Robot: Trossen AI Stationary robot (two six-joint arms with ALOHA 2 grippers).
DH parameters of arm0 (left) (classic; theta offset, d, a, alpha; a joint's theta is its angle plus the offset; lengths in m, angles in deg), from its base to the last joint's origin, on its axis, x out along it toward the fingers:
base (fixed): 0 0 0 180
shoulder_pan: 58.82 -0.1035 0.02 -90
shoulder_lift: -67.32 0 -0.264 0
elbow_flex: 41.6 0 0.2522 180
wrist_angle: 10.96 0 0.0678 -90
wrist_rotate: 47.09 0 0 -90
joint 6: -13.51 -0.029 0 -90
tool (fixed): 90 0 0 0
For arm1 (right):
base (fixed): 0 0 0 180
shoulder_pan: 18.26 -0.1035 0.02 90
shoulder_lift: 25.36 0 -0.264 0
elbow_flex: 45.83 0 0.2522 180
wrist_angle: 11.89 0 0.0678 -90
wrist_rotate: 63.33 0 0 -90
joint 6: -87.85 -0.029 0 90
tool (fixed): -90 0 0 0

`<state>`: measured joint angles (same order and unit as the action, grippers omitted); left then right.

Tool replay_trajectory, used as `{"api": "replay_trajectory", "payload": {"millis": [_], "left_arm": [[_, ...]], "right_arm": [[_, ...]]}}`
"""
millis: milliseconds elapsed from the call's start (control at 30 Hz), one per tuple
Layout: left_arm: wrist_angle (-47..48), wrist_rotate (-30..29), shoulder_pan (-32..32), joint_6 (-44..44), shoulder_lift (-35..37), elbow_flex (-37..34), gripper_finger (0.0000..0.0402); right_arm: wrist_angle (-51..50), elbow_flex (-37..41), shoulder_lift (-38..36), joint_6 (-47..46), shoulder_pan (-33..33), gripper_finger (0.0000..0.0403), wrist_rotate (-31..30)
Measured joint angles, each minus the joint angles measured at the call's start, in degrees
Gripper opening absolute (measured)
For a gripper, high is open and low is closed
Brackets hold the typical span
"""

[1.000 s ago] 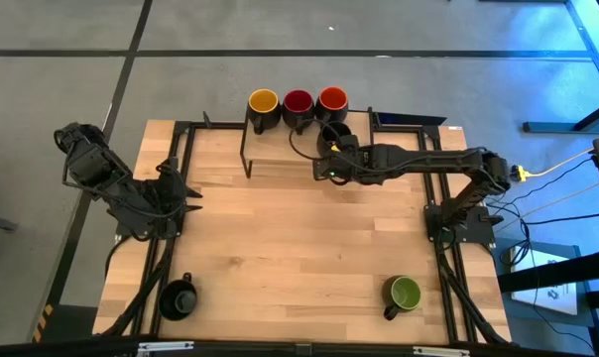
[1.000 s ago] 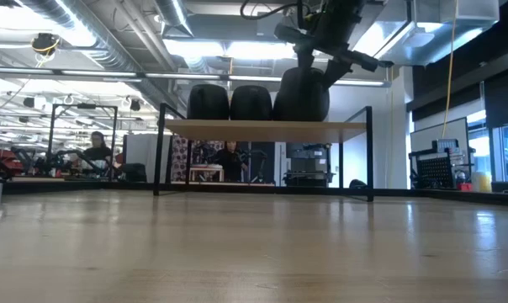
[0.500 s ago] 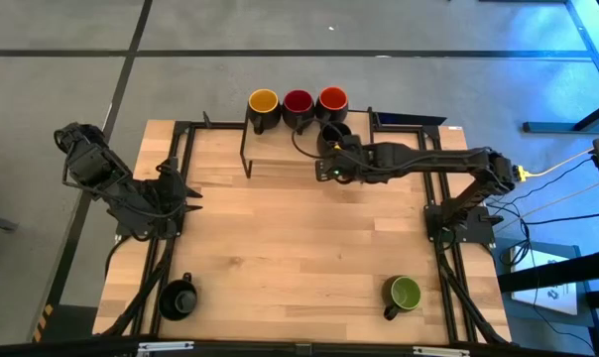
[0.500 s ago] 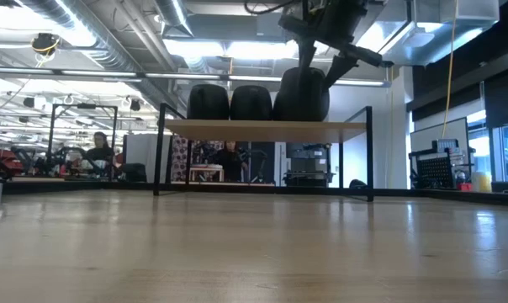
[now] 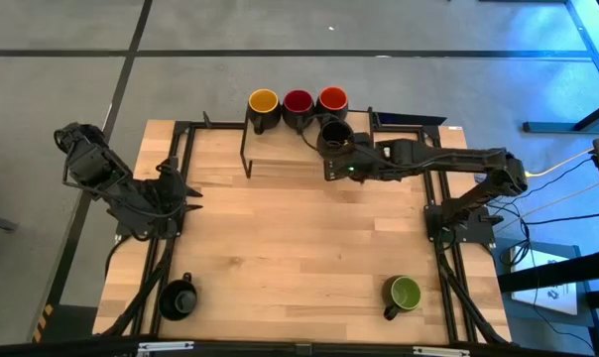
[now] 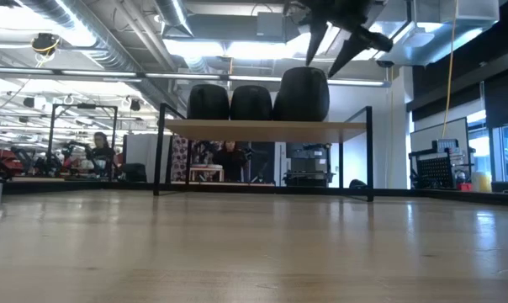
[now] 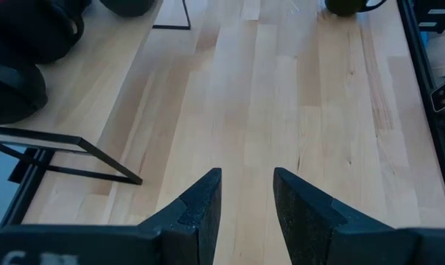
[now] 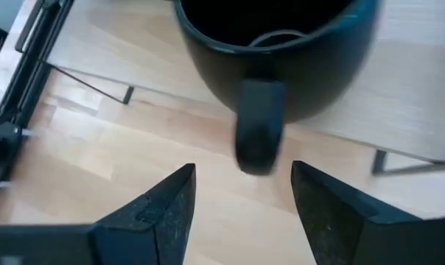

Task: Place coffee mugs
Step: Put the green mug on the shelf

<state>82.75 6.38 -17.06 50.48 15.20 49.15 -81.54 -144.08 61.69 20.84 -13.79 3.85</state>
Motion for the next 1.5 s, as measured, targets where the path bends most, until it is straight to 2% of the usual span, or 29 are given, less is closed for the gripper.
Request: {"api": "replay_trajectory", "payload": {"millis": [333, 500, 733, 867, 1133, 1367, 1500], "left_arm": [[0.2, 0.0, 0.0, -0.6, 0.0, 0.0, 0.0119], [0.2, 0.0, 0.0, -0.6, 0.0, 0.0, 0.0119], [0.2, 0.0, 0.0, -0.6, 0.0, 0.0, 0.0119], [0.2, 0.0, 0.0, -0.8, 0.0, 0.0, 0.0119], [0.2, 0.0, 0.0, -1.6, 0.0, 0.0, 0.0119], [0.2, 0.0, 0.0, -1.6, 0.0, 0.0, 0.0119], [0.2, 0.6, 0.0, -1.6, 0.0, 0.0, 0.0119]], "right_arm": [[-0.6, 0.0, -5.7, -0.1, -7.1, 0.0211, 1.8], [-0.6, 0.0, -6.9, -0.7, -13.8, 0.0211, 2.9], [-2.5, 0.0, -6.4, -7.8, -24.1, 0.0211, 1.9], [-6.4, 0.9, -6.1, -17.1, -30.6, 0.0211, -0.7], [-7.6, 6.7, -6.0, -38.9, -41.2, 0.0211, -0.1], [-5.2, 10.6, -4.8, -50.4, -45.9, 0.0211, 4.0], [-3.3, 11.4, -3.4, -51.3, -46.1, 0.0211, 10.9]]}}
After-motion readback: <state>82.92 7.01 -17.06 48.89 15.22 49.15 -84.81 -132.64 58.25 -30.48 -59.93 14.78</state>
